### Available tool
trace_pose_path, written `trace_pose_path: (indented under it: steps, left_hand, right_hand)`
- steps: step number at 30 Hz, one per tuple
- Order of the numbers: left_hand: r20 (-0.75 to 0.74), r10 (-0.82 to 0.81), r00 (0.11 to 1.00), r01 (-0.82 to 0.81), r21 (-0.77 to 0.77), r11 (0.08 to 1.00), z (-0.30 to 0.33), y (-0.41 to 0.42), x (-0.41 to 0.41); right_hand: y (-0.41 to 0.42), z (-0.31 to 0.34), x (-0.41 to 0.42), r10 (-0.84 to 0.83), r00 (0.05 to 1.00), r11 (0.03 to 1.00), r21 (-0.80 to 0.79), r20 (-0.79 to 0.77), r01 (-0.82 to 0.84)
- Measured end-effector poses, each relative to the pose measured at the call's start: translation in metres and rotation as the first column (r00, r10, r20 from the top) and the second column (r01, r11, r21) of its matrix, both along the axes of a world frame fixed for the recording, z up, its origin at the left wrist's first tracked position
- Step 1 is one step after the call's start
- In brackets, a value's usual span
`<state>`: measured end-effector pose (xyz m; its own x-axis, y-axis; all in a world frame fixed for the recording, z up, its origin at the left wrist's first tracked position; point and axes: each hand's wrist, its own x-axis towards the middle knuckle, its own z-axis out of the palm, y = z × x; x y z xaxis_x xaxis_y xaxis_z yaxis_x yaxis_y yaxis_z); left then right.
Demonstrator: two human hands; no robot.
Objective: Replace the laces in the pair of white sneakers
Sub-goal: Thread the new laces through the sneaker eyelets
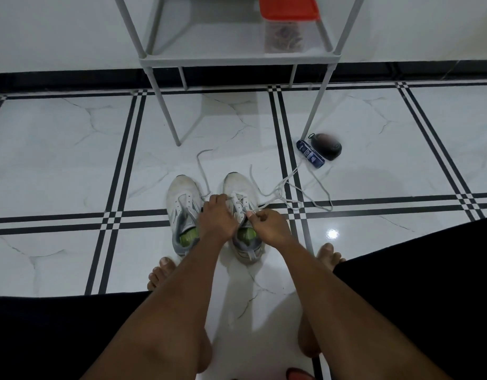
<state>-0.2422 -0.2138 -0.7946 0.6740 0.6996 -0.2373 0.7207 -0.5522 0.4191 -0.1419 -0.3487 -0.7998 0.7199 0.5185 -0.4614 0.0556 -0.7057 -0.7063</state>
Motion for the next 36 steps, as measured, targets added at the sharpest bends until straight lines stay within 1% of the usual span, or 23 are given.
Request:
trace_pose_path:
  steps: [4,7,9,12,14,15,16,17,18,20,21,22,23,24,25,27,28,29,31,32,34,35,36]
  left_hand:
    - [-0.154,-0.017,0.988,-0.013,-0.192,0.981,0.004,0.016,0.014]
    - [-0.225,0.031,0.974,-0.105,-0.322,0.941,-0.001,0.020,0.017]
    - [-0.266,0.026,0.964,-0.115,-0.326,0.938,0.004,0.021,0.016]
    - [-0.367,-0.044,0.929,-0.089,-0.337,0.937,0.022,0.031,0.016]
    - [-0.424,-0.081,0.902,-0.060,-0.308,0.950,0.041,0.042,0.022]
    - [-0.421,-0.083,0.903,-0.066,-0.327,0.943,0.054,0.047,0.027]
    - [-0.393,-0.083,0.916,-0.091,-0.404,0.910,0.068,0.052,0.033]
    - [-0.350,-0.072,0.934,-0.129,-0.519,0.845,0.085,0.056,0.036]
    - [-0.303,-0.044,0.952,-0.167,-0.635,0.754,0.101,0.060,0.039]
    - [-0.187,0.062,0.980,-0.190,-0.825,0.532,0.130,0.064,0.038]
    - [-0.116,0.146,0.982,-0.166,-0.899,0.406,0.140,0.065,0.037]
    - [-0.048,0.243,0.969,-0.120,-0.949,0.291,0.142,0.067,0.037]
    - [0.011,0.340,0.940,-0.063,-0.977,0.205,0.145,0.066,0.036]
    - [0.048,0.427,0.903,-0.016,-0.989,0.146,0.142,0.066,0.036]
    - [0.069,0.506,0.860,0.019,-0.994,0.104,0.140,0.065,0.035]
    - [0.080,0.636,0.768,0.060,-0.997,0.052,0.132,0.065,0.035]
    - [0.082,0.696,0.713,0.066,-0.997,0.049,0.128,0.067,0.035]
    - [0.081,0.763,0.641,0.045,-0.997,0.068,0.123,0.071,0.034]
    - [0.097,0.871,0.482,-0.060,-0.988,0.143,0.113,0.084,0.029]
    - [0.097,0.896,0.433,-0.121,-0.979,0.164,0.108,0.091,0.024]
    - [0.055,0.934,0.354,-0.239,-0.960,0.148,0.098,0.101,0.014]
    - [0.023,0.941,0.336,-0.280,-0.952,0.123,0.095,0.103,0.010]
    - [0.013,0.937,0.348,-0.324,-0.937,0.133,0.094,0.101,0.006]
  right_hand:
    - [-0.002,0.000,0.004,0.065,0.998,0.997,-0.035,0.003,-0.065]
    - [-0.001,0.002,0.007,0.079,0.997,0.994,-0.078,-0.014,-0.080]
    - [0.001,0.002,0.008,0.084,0.996,0.989,-0.121,-0.008,-0.085]
    - [0.007,0.003,0.006,0.076,0.997,0.978,-0.196,0.003,-0.074]
    - [0.011,0.005,0.005,0.051,0.999,0.971,-0.233,-0.011,-0.052]
    - [0.012,0.007,0.004,0.010,1.000,0.967,-0.255,-0.023,-0.016]
    - [0.013,0.008,0.003,-0.042,0.999,0.963,-0.266,-0.008,0.038]
    - [0.013,0.012,0.002,-0.091,0.995,0.959,-0.266,0.034,0.097]
    - [0.015,0.018,0.000,-0.112,0.990,0.966,-0.225,0.086,0.129]
    - [0.021,0.036,-0.003,-0.100,0.986,0.993,-0.055,0.136,0.109]
    - [0.025,0.048,-0.004,-0.080,0.992,0.996,0.048,0.096,0.075]
    - [0.031,0.058,-0.004,-0.049,0.999,0.987,0.156,0.014,0.046]
    - [0.036,0.067,-0.004,-0.012,0.995,0.974,0.225,-0.104,0.035]
    - [0.041,0.073,-0.005,0.031,0.976,0.963,0.267,-0.217,0.029]
    - [0.045,0.076,-0.006,0.077,0.955,0.960,0.279,-0.287,0.007]
    - [0.049,0.077,-0.004,0.136,0.940,0.959,0.280,-0.312,-0.046]
    - [0.048,0.075,-0.001,0.152,0.945,0.961,0.267,-0.291,-0.072]
    - [0.047,0.073,0.003,0.167,0.947,0.964,0.248,-0.273,-0.098]
    - [0.041,0.071,0.016,0.179,0.950,0.973,0.187,-0.255,-0.133]
    - [0.036,0.072,0.023,0.180,0.949,0.978,0.150,-0.260,-0.145]
    - [0.026,0.077,0.038,0.163,0.933,0.985,0.108,-0.319,-0.135]
    - [0.022,0.079,0.044,0.142,0.919,0.988,0.111,-0.368,-0.108]
    - [0.019,0.082,0.049,0.125,0.908,0.990,0.117,-0.401,-0.084]
